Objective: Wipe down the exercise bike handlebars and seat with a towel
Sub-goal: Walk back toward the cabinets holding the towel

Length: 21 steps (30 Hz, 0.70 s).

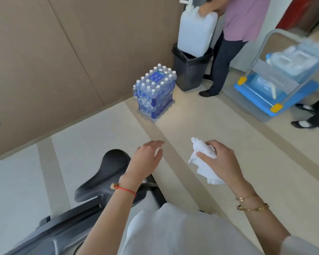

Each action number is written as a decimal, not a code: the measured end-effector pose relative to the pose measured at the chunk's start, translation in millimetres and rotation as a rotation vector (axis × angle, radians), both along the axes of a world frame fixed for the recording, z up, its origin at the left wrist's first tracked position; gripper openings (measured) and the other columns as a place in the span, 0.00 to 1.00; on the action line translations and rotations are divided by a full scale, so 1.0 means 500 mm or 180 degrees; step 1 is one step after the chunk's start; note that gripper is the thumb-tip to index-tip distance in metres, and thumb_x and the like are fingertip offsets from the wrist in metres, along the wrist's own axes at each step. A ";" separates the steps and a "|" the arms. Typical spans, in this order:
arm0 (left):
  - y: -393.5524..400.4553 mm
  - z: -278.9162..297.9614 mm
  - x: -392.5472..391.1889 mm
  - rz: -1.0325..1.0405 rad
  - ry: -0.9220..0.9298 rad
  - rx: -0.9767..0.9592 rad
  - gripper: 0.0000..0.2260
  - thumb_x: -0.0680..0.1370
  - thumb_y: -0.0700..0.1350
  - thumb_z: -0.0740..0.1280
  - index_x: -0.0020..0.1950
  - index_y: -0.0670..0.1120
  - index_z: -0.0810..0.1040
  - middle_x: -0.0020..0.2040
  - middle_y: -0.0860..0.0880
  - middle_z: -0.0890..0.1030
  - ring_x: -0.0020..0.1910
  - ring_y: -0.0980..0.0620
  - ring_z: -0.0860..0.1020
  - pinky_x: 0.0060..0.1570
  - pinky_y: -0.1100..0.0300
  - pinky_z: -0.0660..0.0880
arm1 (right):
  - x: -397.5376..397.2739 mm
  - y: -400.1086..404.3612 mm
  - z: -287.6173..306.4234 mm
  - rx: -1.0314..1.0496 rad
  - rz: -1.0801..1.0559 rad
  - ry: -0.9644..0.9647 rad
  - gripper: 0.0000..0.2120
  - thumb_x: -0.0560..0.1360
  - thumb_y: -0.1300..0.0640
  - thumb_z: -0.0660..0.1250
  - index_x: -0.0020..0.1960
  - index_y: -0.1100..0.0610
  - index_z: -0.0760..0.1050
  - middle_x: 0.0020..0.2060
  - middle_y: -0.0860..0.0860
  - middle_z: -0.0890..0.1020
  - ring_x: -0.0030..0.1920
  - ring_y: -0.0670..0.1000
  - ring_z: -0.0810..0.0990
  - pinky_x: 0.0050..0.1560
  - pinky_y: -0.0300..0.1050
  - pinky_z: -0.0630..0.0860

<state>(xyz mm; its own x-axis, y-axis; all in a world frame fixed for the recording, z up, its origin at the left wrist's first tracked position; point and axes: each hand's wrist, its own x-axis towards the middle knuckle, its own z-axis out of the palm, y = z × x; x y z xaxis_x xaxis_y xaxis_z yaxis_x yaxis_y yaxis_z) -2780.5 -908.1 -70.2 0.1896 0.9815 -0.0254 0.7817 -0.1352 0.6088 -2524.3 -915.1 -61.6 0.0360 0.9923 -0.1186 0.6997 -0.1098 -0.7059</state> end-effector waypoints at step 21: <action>0.057 0.051 1.103 -0.2912 -0.0341 0.0394 0.13 0.80 0.47 0.65 0.64 0.50 0.78 0.58 0.53 0.81 0.55 0.53 0.79 0.56 0.56 0.75 | 0.867 -0.382 0.065 0.0190 -0.3247 -0.0252 0.16 0.71 0.48 0.74 0.54 0.52 0.77 0.43 0.43 0.77 0.43 0.47 0.75 0.37 0.30 0.66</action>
